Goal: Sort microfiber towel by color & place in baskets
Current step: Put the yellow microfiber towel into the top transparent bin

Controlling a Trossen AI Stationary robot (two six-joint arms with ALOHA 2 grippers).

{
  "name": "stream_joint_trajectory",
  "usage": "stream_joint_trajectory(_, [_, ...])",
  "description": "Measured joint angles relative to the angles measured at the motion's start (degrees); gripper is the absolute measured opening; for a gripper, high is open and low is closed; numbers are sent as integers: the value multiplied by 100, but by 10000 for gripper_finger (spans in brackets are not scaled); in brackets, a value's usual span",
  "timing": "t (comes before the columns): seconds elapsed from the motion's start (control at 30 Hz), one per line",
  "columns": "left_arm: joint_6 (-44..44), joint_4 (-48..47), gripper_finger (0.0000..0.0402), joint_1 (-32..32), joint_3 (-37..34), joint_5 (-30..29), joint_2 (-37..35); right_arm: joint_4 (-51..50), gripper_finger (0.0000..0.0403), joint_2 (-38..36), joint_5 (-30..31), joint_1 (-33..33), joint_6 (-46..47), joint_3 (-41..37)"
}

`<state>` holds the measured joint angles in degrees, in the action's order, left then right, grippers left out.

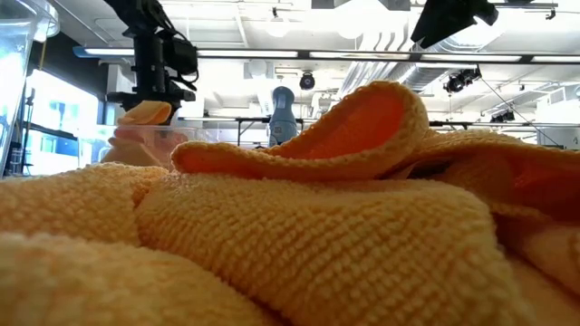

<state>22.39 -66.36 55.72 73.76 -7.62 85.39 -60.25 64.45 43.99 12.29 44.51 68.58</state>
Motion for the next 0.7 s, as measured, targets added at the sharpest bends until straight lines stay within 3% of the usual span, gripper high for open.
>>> stream_joint_trajectory(0.2, [146, 37, 240, 1, 57, 12, 8, -59, 144, 0, -70, 0, -45, 0])
stream_joint_trajectory(0.4, [578, 31, 241, -37, 314, -232, -510, -57, 144, 0, -184, 0, -151, 0])
stream_joint_trajectory(0.53, [-47, -3, 241, -152, 326, 258, -820, -57, 144, 0, -182, 0, -151, 0])
stream_joint_trajectory(0.63, [546, -392, 241, -150, 323, -685, -950, -57, 144, 0, -182, 0, -151, 0])
stream_joint_trajectory(0.7, [717, -499, 241, -117, 323, -517, -1000, -57, 144, 0, -182, 0, -151, 0])
